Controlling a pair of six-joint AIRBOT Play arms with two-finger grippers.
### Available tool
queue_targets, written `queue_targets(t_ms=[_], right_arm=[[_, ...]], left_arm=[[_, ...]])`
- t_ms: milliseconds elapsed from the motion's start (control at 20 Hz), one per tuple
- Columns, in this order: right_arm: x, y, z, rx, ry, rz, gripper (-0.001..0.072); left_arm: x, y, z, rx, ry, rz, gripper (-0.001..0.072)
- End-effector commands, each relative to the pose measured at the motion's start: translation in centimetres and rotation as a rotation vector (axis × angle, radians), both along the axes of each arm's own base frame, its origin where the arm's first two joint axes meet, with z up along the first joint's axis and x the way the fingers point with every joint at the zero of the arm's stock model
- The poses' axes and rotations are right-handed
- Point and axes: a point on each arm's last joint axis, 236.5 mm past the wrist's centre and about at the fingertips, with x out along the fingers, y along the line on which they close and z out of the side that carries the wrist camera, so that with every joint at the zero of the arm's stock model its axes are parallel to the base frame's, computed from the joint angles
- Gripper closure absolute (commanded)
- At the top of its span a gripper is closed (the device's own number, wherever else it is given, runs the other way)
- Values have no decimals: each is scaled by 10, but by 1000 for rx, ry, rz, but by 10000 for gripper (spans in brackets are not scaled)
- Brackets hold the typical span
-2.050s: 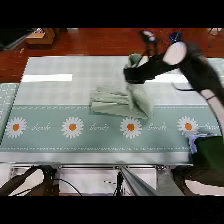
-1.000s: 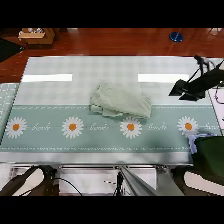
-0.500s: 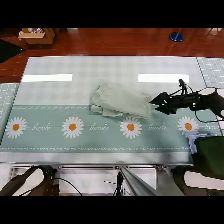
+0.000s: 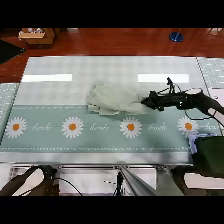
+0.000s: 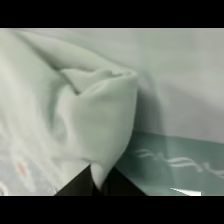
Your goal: Fold the shirts.
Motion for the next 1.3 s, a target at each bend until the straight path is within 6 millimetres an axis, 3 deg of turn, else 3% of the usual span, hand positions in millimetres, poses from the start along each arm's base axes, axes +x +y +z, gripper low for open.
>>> queue_targets(t_ms=[0,150,300,400,500,600,700,900,1050,1250], right_arm=[[4,-9,73,57,-150,77,691],[1,-60,161,-46,-292,11,691],[-28,-119,234,-198,-357,-122,691],[-56,-156,271,-302,-364,-228,691],[-88,-191,295,-407,-333,-351,691],[-127,-227,296,-523,-221,-461,691],[-174,-255,277,-597,-23,-535,691],[-235,-311,266,-758,196,-785,691],[-252,-322,257,-793,278,-819,692],[-296,-329,208,-819,523,-811,692]], left_arm=[[-1,2,-9,6,27,1,492],[-3,1,-18,-3,53,-4,491],[-3,1,-22,-6,62,-4,491],[-3,1,-22,-6,62,-4,491],[-2,1,-21,-6,60,-3,491],[1,3,-20,-6,49,10,492],[6,6,-18,-8,36,28,491],[13,9,-22,-8,33,37,491],[21,13,-31,-18,56,42,491],[37,21,-58,-6,87,13,492]])
